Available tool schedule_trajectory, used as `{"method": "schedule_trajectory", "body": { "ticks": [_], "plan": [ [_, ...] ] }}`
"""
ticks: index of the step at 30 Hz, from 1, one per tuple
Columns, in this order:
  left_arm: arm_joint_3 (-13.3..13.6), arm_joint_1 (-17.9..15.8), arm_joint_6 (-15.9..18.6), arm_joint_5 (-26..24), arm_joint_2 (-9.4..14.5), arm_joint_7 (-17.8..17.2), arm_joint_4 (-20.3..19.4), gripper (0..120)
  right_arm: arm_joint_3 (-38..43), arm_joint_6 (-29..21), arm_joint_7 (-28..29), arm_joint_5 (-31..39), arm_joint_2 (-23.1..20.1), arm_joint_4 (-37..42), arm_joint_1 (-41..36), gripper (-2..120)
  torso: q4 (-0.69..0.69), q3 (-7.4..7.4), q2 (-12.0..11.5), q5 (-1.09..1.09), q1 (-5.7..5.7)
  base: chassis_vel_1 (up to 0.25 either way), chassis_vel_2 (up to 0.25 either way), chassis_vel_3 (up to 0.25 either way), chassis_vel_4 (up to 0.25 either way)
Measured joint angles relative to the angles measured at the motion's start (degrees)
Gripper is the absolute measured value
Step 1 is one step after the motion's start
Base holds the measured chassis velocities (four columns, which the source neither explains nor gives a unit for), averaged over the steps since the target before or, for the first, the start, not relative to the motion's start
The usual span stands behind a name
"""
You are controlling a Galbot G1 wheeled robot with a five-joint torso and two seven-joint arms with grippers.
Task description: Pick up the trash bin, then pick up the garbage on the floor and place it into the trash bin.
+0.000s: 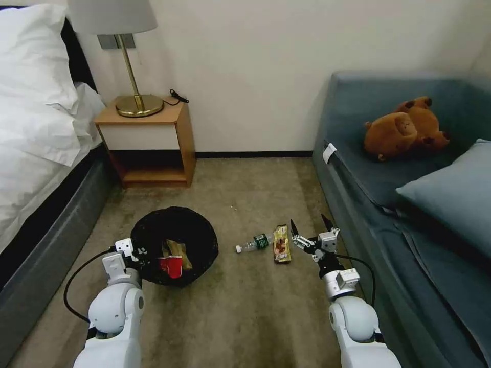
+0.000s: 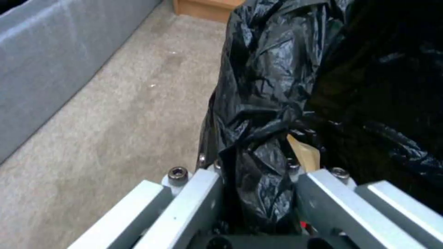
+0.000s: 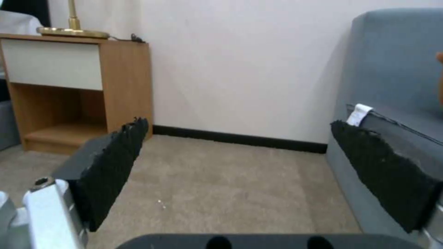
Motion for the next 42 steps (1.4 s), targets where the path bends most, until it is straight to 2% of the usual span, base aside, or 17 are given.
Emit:
{"method": "schedule_trajectory", "body": {
  "ticks": [22,32,37,40,42],
  "plan": [
    [0.0,0.0,0.0,0.0,-0.1,0.0,0.0,2,-0.4,0.2,0.0,0.1,-0.5,0.0,0.0,100,0.0,0.0,0.0,-0.01,0.0,-0.129,0.127,0.129,-0.122],
    [-0.1,0.2,0.0,-0.1,-0.1,0.0,-0.2,2,-1.7,1.6,1.3,0.4,-0.8,0.2,0.2,100,0.0,0.0,0.0,0.0,0.0,-0.062,0.042,0.056,-0.055],
    [0.0,0.3,0.0,-0.1,-0.2,0.0,-0.4,2,-2.4,3.4,1.4,-0.8,-2.6,-0.8,2.1,100,-0.01,0.0,0.0,0.01,0.0,0.0,0.0,0.0,0.0],
    [0.0,0.3,0.0,-0.1,-0.2,0.0,-0.5,2,-3.3,3.9,1.1,-4.1,-4.9,-1.8,4.1,100,-0.01,0.0,0.0,0.01,0.0,0.0,0.0,0.0,0.0],
    [0.1,0.3,0.1,-0.1,-0.2,-0.1,-0.6,2,-4.3,4.4,-1.1,-8.6,-8.4,-4.1,7.5,100,0.0,0.0,0.0,0.01,0.0,0.0,0.0,0.0,0.0]
  ]
}}
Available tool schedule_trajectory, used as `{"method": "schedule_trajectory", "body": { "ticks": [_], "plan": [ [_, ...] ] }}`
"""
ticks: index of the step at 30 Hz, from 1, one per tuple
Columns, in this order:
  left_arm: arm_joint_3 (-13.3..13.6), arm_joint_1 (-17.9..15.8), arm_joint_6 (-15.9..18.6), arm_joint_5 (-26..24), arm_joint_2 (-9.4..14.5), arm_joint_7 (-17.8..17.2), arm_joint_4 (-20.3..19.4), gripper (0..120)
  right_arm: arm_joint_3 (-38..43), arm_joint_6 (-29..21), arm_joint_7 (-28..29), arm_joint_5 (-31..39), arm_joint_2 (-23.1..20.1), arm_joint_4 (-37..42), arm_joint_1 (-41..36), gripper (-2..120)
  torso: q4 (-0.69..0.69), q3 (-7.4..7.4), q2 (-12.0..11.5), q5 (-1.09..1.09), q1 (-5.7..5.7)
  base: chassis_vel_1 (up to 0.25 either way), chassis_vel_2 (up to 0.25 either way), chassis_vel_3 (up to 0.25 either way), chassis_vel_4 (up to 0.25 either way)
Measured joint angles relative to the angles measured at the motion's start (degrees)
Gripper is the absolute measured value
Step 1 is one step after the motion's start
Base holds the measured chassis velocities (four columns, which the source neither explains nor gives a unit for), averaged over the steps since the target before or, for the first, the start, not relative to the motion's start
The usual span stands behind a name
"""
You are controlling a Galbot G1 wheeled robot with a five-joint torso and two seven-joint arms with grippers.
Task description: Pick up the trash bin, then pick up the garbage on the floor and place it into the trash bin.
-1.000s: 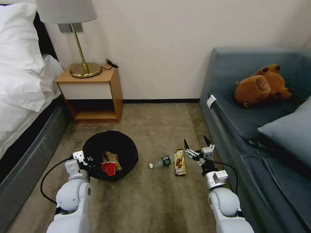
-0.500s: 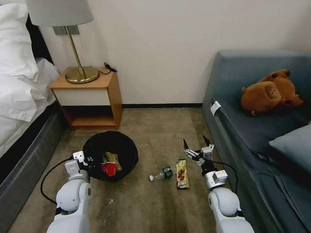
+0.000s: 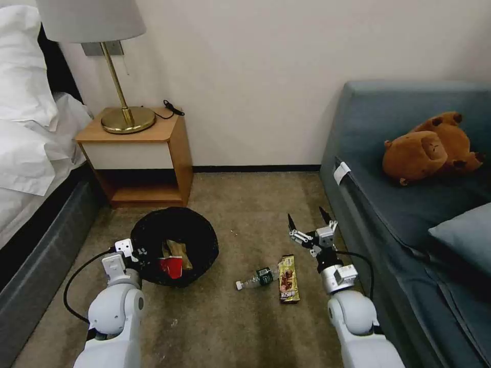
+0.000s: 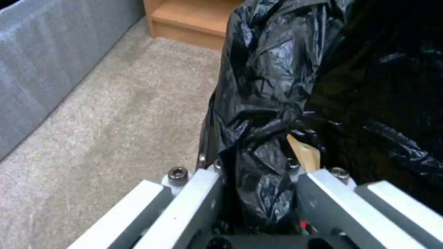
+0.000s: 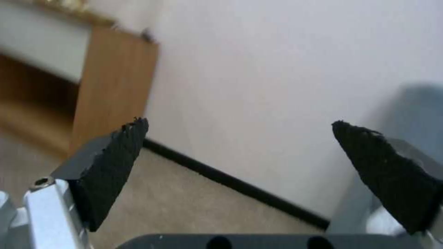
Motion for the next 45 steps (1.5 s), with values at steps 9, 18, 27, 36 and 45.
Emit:
{"method": "schedule_trajectory", "body": {
  "ticks": [9,18,27,36,45],
  "plan": [
    [0.1,-0.2,0.2,0.6,-0.3,-0.2,0.0,2,-7.4,2.3,-10.1,-13.0,-12.4,-9.0,9.6,100,0.0,0.0,0.0,0.01,0.0,0.0,0.0,0.0,0.0],
    [-0.3,-0.2,0.5,1.1,-0.9,-0.3,-0.2,2,-17.0,14.4,-26.4,-34.3,-14.0,-17.2,19.9,100,0.0,0.0,0.0,0.0,0.0,0.0,0.0,0.0,0.0],
    [-0.3,0.2,0.2,1.8,-1.8,-0.5,0.2,2,-22.2,20.3,-35.5,-45.6,-7.3,-23.9,26.6,100,0.02,0.0,0.0,-0.01,0.0,0.0,0.0,0.0,0.0],
    [-0.7,0.6,0.1,1.5,-1.9,-0.8,-0.5,2,-25.8,20.1,-42.7,-45.4,-4.5,-30.9,29.2,100,-0.01,0.0,0.0,-0.01,0.0,0.0,0.0,0.0,0.0],
    [-0.8,1.6,-0.1,1.4,-2.1,-0.8,-0.9,2,-24.1,21.1,-40.4,-50.9,-0.2,-38.6,30.9,100,0.0,0.0,0.0,-0.01,0.0,0.0,0.0,0.0,0.0]
  ]
}}
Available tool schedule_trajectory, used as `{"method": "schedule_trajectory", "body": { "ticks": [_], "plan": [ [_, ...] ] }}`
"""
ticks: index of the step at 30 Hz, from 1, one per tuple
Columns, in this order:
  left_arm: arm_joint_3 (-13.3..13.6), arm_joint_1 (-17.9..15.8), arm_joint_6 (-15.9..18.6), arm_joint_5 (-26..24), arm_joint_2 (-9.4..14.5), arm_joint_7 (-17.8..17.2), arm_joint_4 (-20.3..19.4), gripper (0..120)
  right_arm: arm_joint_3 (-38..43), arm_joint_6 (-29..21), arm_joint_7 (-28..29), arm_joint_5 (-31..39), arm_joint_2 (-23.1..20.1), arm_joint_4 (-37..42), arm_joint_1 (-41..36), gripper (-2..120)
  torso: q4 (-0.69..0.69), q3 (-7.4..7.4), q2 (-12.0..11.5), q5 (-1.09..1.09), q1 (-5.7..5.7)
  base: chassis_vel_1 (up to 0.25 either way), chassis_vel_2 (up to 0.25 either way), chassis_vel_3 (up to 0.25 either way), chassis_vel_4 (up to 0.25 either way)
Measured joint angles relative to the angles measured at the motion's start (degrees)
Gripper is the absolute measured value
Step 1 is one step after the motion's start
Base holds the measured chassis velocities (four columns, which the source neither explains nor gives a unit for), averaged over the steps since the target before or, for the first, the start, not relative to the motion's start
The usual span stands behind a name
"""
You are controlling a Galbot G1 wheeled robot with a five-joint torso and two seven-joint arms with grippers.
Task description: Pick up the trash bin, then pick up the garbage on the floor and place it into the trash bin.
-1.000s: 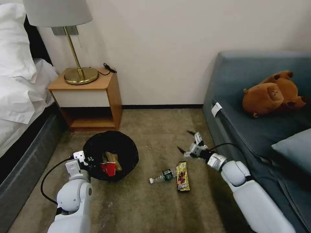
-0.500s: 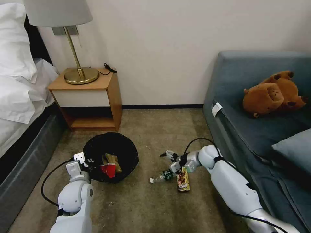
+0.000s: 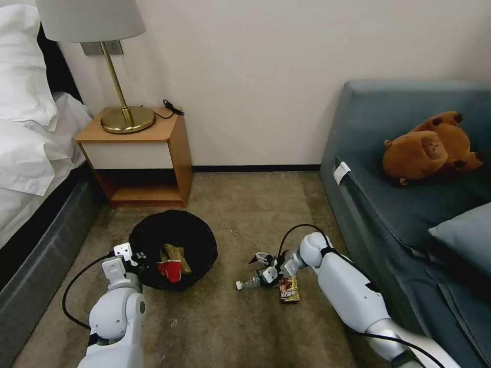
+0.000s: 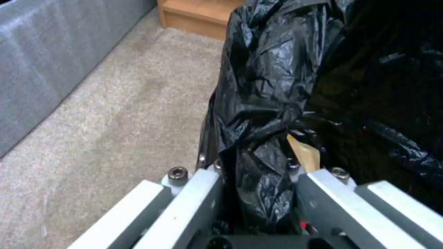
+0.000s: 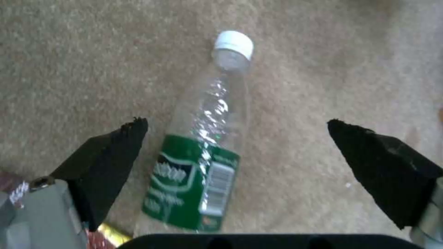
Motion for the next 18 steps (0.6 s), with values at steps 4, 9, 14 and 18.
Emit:
{"method": "schedule_trajectory", "body": {
  "ticks": [4,9,14,18],
  "plan": [
    [0.1,0.1,0.0,0.0,0.0,0.0,-0.1,2,1.0,0.3,2.0,-3.0,2.0,-4.2,0.7,100,0.0,0.0,0.0,0.0,0.0,0.0,0.0,0.0,0.0],
    [0.3,0.0,0.0,0.2,-0.3,0.0,-0.2,2,3.3,0.3,4.0,-6.0,4.1,-8.1,1.6,100,0.0,0.0,0.0,0.0,0.0,0.0,0.0,0.0,0.0],
    [0.5,0.2,0.0,0.6,-0.6,-0.1,-0.2,2,3.9,-1.0,5.0,-7.2,4.9,-10.5,2.1,100,0.0,0.0,0.0,0.0,0.0,0.0,0.0,0.0,0.0],
    [0.5,0.3,-0.1,0.6,-0.6,-0.1,-0.2,2,4.0,-1.7,5.6,-7.5,4.8,-11.6,2.2,100,0.0,0.0,0.0,0.0,0.0,0.0,0.0,0.0,0.0]
  ]
}}
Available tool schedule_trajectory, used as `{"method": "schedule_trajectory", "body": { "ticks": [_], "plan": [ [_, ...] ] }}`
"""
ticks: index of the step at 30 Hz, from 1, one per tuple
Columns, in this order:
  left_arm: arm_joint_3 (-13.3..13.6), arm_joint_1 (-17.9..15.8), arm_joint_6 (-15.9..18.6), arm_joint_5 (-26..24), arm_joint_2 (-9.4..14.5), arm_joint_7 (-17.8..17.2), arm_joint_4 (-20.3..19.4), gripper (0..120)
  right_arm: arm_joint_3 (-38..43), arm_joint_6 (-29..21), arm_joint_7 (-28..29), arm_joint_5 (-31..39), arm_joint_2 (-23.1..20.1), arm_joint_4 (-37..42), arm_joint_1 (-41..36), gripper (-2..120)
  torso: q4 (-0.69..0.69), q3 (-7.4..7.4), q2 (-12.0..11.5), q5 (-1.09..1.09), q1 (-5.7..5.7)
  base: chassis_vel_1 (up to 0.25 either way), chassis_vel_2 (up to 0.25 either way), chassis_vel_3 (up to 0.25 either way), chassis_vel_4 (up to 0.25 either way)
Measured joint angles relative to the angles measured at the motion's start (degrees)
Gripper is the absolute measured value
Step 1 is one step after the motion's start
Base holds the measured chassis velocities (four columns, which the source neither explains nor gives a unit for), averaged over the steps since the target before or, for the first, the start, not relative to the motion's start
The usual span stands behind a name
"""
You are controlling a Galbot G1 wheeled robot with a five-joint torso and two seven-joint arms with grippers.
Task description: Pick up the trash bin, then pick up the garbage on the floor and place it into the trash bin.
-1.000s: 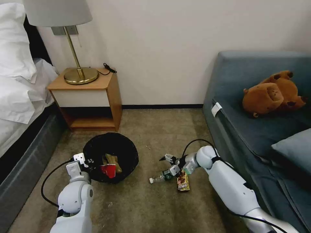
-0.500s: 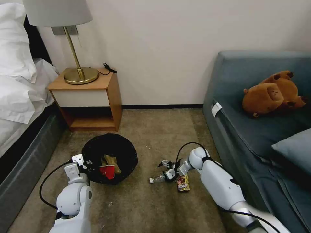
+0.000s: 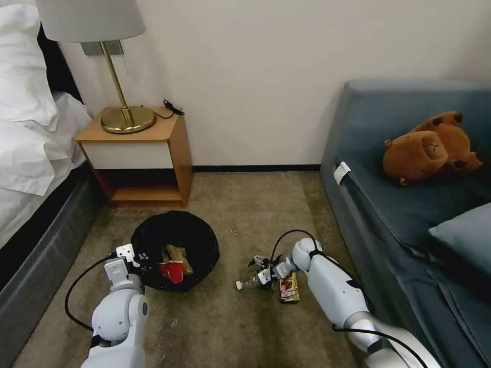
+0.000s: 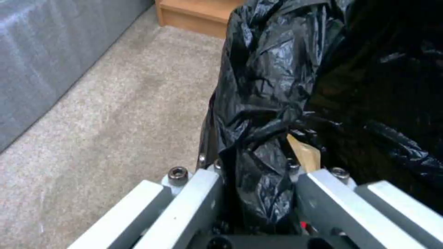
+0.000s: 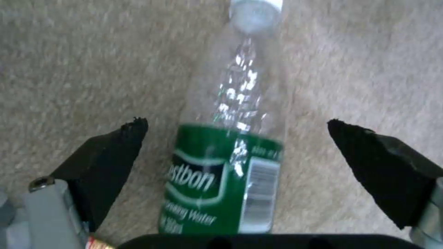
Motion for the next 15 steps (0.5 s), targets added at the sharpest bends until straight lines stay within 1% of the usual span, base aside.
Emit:
{"method": "schedule_trajectory", "body": {
  "ticks": [7,15],
  "plan": [
    [-0.2,-0.2,-0.4,-0.1,-0.1,0.0,0.7,2,0.4,-1.2,2.0,-0.3,-0.3,-2.5,0.1,100,0.0,0.0,0.0,0.0,0.0,0.0,0.0,0.0,0.0],
    [-0.2,-0.3,-0.4,-0.1,0.0,0.1,0.8,2,1.0,-1.8,3.6,-0.5,0.7,-4.9,0.5,100,0.0,0.0,0.0,0.0,0.0,0.0,0.0,0.0,0.0]
  ]
}}
